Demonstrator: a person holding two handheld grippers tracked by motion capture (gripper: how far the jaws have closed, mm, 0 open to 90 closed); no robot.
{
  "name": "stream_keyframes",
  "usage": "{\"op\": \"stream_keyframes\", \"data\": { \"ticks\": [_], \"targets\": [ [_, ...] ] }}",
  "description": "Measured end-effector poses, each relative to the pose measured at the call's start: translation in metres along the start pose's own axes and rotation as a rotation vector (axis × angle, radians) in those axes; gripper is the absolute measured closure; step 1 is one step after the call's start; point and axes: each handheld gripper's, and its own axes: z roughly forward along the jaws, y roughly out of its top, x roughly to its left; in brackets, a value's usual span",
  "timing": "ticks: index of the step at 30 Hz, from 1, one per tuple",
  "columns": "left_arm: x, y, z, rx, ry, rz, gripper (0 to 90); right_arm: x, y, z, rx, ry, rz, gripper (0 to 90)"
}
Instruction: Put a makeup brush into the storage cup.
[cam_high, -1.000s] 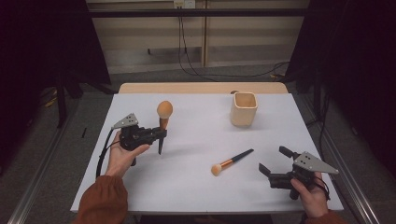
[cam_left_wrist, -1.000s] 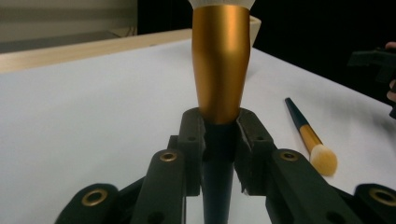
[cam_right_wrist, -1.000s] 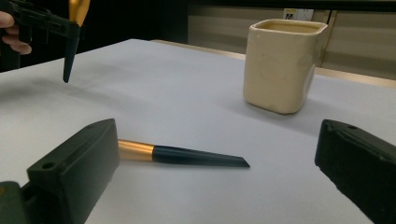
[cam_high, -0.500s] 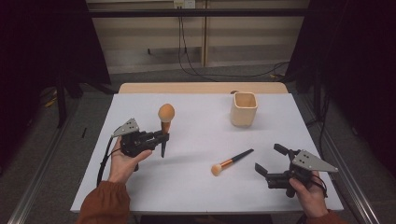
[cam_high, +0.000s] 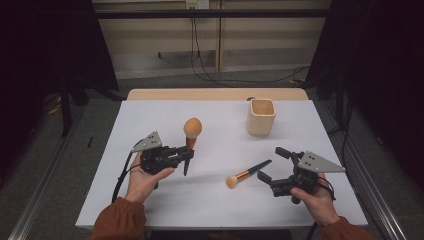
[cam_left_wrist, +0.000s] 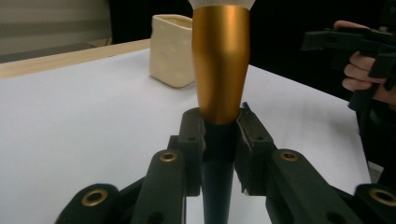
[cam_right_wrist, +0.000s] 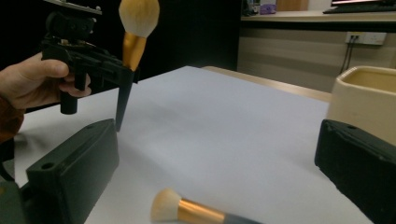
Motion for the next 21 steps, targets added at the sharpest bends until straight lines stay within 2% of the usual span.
{"op": "stream_keyframes", "data": {
  "ticks": [9,12,21],
  "targets": [
    [-0.014,0.006,0.013,0.001,-0.038,0.006,74.4,0.011,0.013,0.025,0.003,0.080,-0.016,0.0],
    [-0.017,0.007,0.016,-0.002,-0.052,-0.001,74.3,0.014,0.017,0.033,0.000,0.081,-0.029,0.0],
    [-0.030,0.012,0.027,-0.003,-0.084,0.018,74.3,0.025,0.029,0.052,0.003,0.164,-0.038,0.0]
  ]
}}
